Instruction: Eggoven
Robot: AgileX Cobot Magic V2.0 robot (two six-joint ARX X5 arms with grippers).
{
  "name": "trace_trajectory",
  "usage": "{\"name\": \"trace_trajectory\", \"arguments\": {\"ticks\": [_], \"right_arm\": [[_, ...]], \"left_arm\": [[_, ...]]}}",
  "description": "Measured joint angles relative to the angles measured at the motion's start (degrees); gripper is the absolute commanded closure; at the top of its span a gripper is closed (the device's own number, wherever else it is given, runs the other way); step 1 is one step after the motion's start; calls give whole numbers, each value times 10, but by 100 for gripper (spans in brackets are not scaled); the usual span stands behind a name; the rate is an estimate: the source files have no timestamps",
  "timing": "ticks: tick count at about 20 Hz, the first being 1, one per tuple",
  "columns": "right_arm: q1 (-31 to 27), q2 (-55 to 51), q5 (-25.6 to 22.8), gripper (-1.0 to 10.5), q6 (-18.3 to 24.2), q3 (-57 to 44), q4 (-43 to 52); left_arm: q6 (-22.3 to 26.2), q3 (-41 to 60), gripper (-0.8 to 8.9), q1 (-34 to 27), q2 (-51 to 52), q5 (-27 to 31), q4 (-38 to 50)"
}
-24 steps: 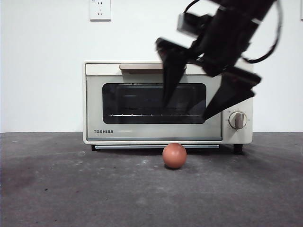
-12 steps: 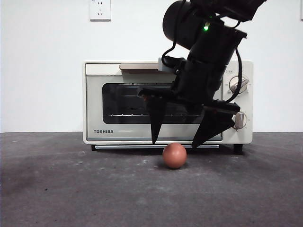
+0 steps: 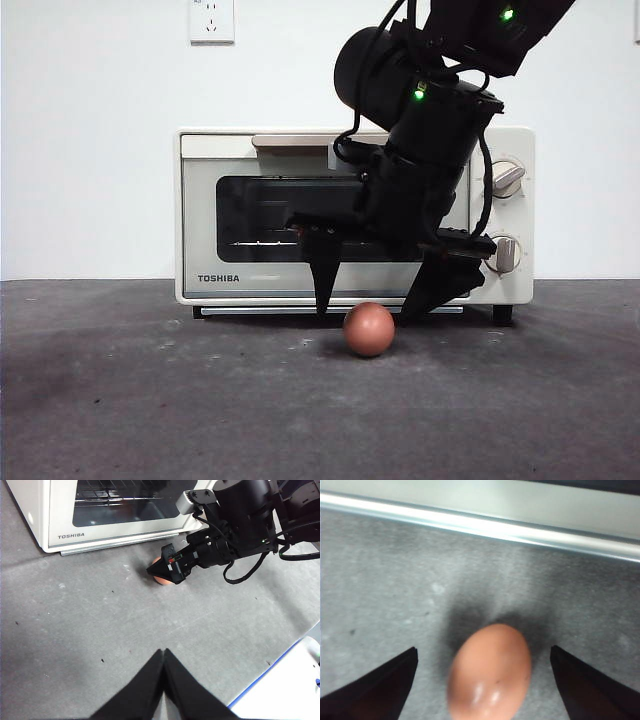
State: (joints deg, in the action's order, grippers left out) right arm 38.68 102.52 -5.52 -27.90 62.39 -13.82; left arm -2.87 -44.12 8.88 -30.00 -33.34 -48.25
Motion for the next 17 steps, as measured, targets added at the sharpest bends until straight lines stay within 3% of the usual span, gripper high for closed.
{"name": "trace_trajectory", "arguments": {"ticks": [7, 15, 17], "right_arm": [[0, 30, -6, 602, -1, 0, 10], [0, 30, -18, 929, 0, 1, 13], [0, 30, -18, 944, 0, 1, 12]], "left_arm": [[0, 0, 806, 0, 0, 0, 1], [0, 0, 806, 0, 0, 0, 1], [0, 0, 806, 0, 0, 0, 1]]}}
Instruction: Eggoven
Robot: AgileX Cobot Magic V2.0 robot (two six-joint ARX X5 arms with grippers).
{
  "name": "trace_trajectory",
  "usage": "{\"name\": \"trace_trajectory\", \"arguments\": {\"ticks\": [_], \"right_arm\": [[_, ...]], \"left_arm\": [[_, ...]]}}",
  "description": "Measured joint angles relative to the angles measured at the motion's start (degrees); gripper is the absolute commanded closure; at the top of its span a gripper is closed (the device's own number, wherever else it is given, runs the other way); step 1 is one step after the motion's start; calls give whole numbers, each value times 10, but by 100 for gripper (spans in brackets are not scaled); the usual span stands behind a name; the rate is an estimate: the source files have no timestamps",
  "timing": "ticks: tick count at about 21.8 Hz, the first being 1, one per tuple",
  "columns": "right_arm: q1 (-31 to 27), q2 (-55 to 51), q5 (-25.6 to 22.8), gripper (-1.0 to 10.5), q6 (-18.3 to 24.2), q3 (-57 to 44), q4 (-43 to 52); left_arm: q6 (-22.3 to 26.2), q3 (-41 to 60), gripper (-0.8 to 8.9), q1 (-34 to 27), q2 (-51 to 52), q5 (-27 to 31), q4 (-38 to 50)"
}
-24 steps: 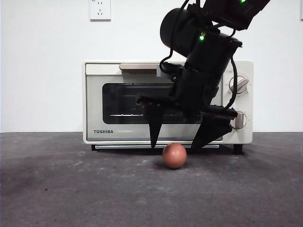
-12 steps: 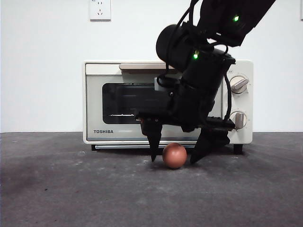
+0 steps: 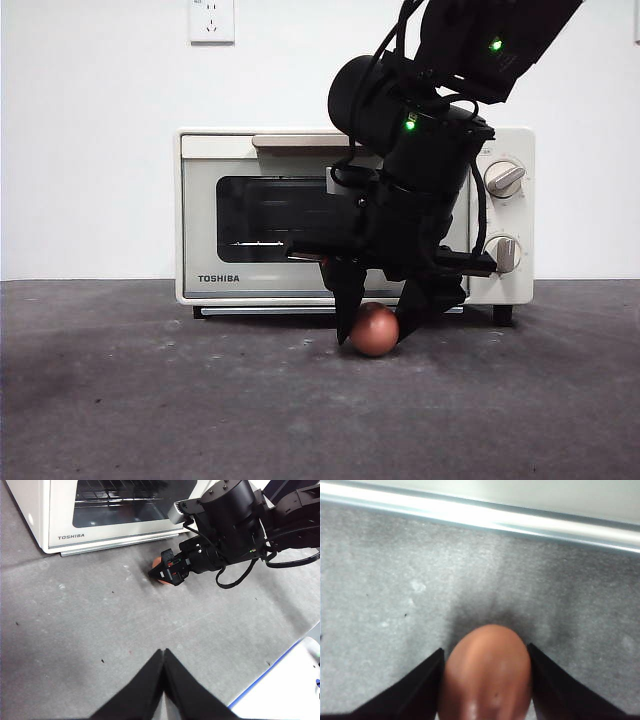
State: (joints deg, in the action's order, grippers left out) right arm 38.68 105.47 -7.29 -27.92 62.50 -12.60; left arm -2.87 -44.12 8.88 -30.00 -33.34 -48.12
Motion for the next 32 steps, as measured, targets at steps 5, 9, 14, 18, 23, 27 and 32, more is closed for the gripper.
{"name": "trace_trajectory", "arguments": {"ticks": [5, 9, 14, 18, 23, 27, 32], "right_arm": [[1, -19, 4, 944, 13, 1, -46], [13, -104, 4, 944, 48, 1, -110], [38, -243, 4, 944, 87, 1, -182], [41, -350, 0, 944, 106, 1, -231], [41, -437, 0, 944, 115, 1, -266], [41, -476, -1, 944, 116, 1, -279], [41, -514, -1, 944, 116, 1, -294]], "left_arm": [[0, 0, 806, 0, -22, 1, 29], [-17, 0, 806, 8, -71, 2, 120], [-48, 0, 806, 70, -181, 37, 277], [-55, -22, 806, 120, -279, 97, 396], [-56, -97, 806, 144, -384, 129, 446], [-54, -146, 806, 150, -447, 139, 454], [-50, -206, 806, 160, -525, 140, 454]]}}
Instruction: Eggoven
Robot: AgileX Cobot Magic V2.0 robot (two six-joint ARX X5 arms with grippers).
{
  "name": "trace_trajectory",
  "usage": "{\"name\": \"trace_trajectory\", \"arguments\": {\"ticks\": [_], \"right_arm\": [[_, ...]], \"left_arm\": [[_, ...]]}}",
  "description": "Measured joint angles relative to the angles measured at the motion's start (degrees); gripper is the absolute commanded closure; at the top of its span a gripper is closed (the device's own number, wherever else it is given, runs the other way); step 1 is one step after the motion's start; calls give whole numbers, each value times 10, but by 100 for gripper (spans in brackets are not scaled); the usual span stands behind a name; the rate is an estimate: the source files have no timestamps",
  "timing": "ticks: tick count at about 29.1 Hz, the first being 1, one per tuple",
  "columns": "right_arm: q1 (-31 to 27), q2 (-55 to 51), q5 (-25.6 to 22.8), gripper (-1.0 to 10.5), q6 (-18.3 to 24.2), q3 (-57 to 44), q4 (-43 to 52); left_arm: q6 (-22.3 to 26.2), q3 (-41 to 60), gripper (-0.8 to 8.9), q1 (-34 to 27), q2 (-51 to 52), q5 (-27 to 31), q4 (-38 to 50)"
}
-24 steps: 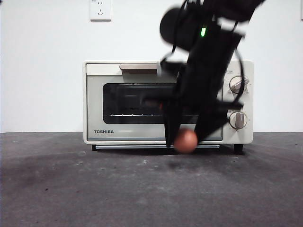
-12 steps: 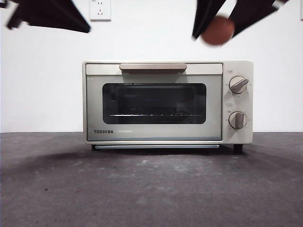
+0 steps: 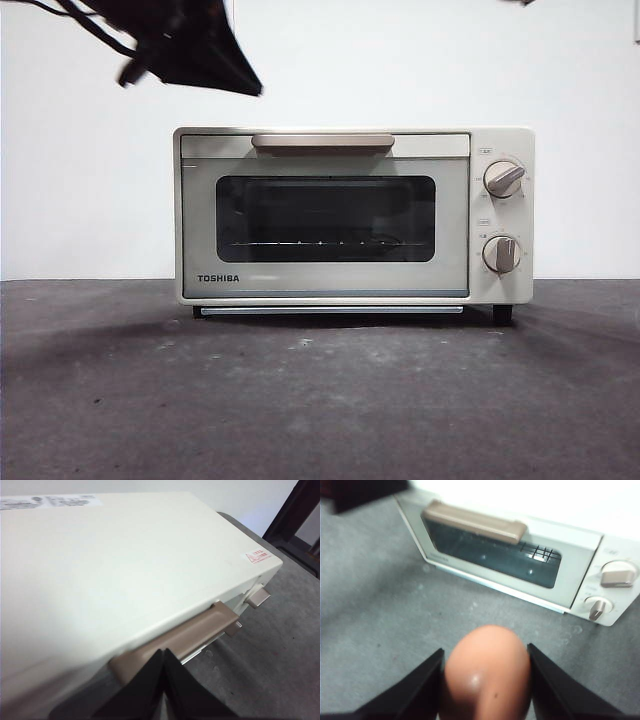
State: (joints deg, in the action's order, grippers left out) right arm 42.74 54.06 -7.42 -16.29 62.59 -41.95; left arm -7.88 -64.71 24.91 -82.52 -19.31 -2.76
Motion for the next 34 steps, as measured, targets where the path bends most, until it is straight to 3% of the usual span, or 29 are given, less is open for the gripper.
{"name": "trace_trajectory", "arguments": {"ticks": [9, 16, 23, 34], "right_arm": [[0, -50, -18, 944, 0, 0, -15], [0, -68, -32, 944, 5, 0, -20], [0, -71, -32, 944, 11, 0, -24], [0, -72, -32, 944, 13, 0, -19]], "left_arm": [[24, -57, 806, 24, -81, 31, 2], [43, -57, 806, 40, -96, 67, 3], [55, -64, 806, 45, -103, 66, -2], [69, -82, 806, 108, -98, 70, -103]]}}
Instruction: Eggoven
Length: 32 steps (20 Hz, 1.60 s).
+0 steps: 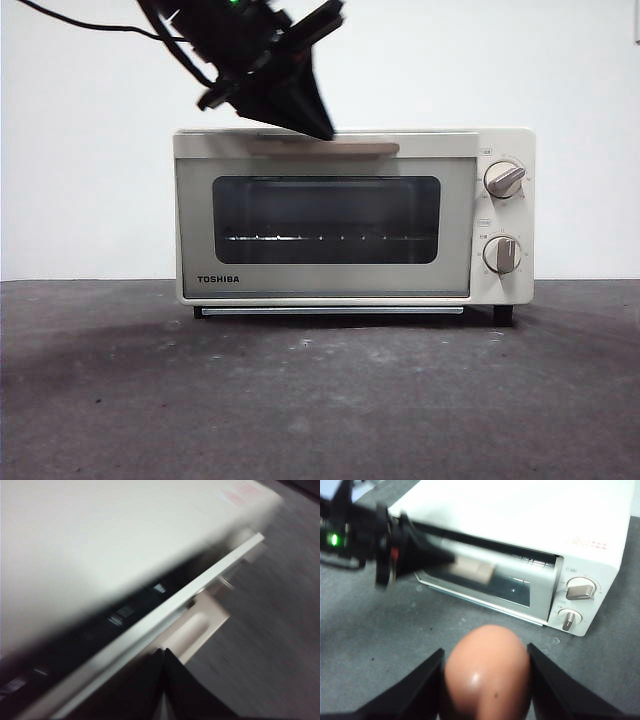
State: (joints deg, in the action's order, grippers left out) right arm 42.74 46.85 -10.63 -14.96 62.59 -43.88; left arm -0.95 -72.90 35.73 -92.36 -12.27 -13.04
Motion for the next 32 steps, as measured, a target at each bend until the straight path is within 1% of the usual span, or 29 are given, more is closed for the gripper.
{"name": "trace_trajectory", "arguments": {"ticks": [5, 8, 12, 15, 17, 20, 24, 27, 30, 32], "right_arm": [[0, 0, 0, 944, 2, 0, 9], [0, 0, 0, 944, 2, 0, 9], [0, 2, -1, 944, 2, 0, 9], [-5, 17, -1, 944, 2, 0, 9], [-12, 38, 0, 944, 2, 0, 10], [-28, 86, 5, 944, 2, 0, 26], [-67, 168, 75, 944, 8, 0, 96], [-86, 231, 106, 944, 11, 0, 150], [-95, 303, 134, 944, 11, 0, 217], [-96, 344, 137, 944, 11, 0, 265]], "left_arm": [[0, 12, 806, 61, -7, -9, -106], [0, 22, 806, 88, -24, -2, -149], [-10, 22, 806, 128, -20, 2, -150], [-20, 22, 806, 130, -9, 3, -152], [-26, 22, 806, 125, 17, 3, -153], [-29, 22, 806, 89, 82, 3, -154], [-30, 22, 806, 16, 166, 3, -187], [-30, 34, 807, -42, 226, 3, -206], [-30, 113, 807, -106, 298, 2, -207], [-30, 171, 807, -147, 334, -28, -211]]}}
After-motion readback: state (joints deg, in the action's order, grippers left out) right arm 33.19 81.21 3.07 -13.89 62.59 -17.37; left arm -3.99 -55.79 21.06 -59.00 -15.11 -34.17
